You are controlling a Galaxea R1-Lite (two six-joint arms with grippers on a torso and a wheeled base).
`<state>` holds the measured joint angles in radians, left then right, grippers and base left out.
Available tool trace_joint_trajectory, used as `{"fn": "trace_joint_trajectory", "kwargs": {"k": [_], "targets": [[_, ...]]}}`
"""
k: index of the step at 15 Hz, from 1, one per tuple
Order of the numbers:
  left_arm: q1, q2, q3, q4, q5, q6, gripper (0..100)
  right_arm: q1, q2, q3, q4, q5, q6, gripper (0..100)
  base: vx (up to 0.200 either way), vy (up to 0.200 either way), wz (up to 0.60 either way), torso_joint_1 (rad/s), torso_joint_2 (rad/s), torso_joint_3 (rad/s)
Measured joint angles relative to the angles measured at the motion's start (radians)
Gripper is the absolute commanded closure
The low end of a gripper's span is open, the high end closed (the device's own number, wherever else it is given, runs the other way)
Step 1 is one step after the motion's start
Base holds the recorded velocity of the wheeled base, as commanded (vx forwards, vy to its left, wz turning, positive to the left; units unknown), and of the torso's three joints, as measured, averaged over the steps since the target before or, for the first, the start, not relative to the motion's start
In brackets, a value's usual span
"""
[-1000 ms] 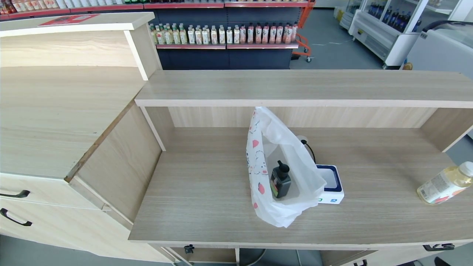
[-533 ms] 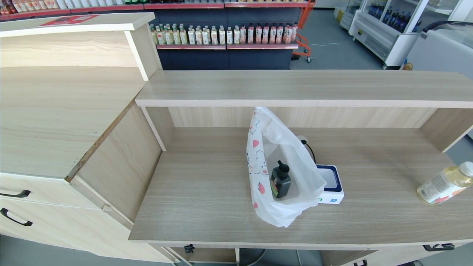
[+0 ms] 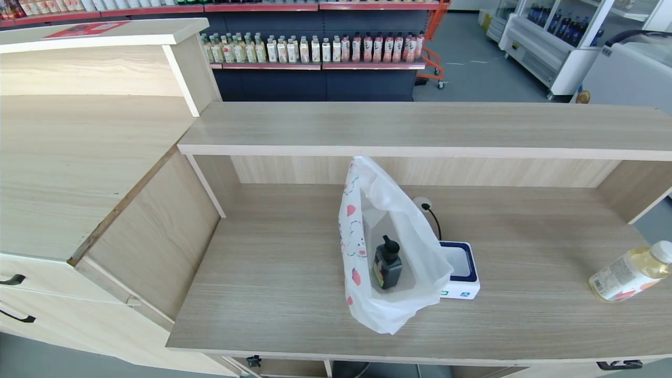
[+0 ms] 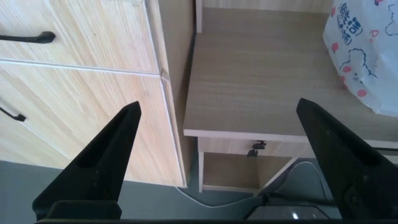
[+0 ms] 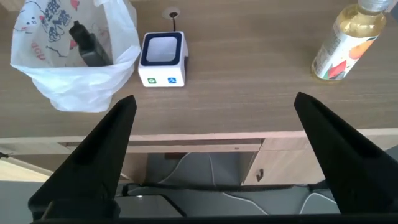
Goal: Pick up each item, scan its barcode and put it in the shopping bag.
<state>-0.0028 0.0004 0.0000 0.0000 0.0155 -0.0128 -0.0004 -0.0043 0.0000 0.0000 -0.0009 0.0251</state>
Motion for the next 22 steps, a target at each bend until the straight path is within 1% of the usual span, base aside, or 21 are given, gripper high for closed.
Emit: {"fn": "trace_joint_trajectory", "kwargs": {"k": [4,9,10,15,17,19,22], "targets": [[-0.002,0.000,0.000,0.000,0.001,0.005,0,0.000,0.000,0.000,0.001,-0.001,0.000,0,0.000,-0.200,0.00,0.000,0.00,0.000],[-0.002,0.000,0.000,0.000,0.001,-0.007,0,0.000,0.000,0.000,0.001,0.000,0.000,0,0.000,-0.200,0.00,0.002,0.00,0.002],[-0.002,0.000,0.000,0.000,0.002,-0.014,0,0.000,0.000,0.000,0.001,-0.001,0.000,0,0.000,-0.200,0.00,0.007,0.00,0.002],[-0.002,0.000,0.000,-0.001,0.002,-0.018,0,0.000,0.000,0.000,0.002,-0.001,0.000,0,0.000,-0.200,0.00,0.004,0.00,0.003],[-0.002,0.000,0.000,0.000,0.001,-0.009,0,0.000,0.001,0.000,0.002,-0.001,-0.002,0,0.000,-0.200,0.00,0.002,0.00,0.002],[-0.002,0.000,0.000,0.000,0.001,0.026,0,0.000,0.001,0.000,0.002,-0.001,-0.001,0,0.000,-0.200,0.00,0.002,0.00,0.002],[-0.002,0.000,0.000,0.000,0.001,0.019,0,-0.001,0.001,0.000,0.002,-0.001,0.000,0,-0.200,-0.200,0.00,0.004,0.01,0.001]]}}
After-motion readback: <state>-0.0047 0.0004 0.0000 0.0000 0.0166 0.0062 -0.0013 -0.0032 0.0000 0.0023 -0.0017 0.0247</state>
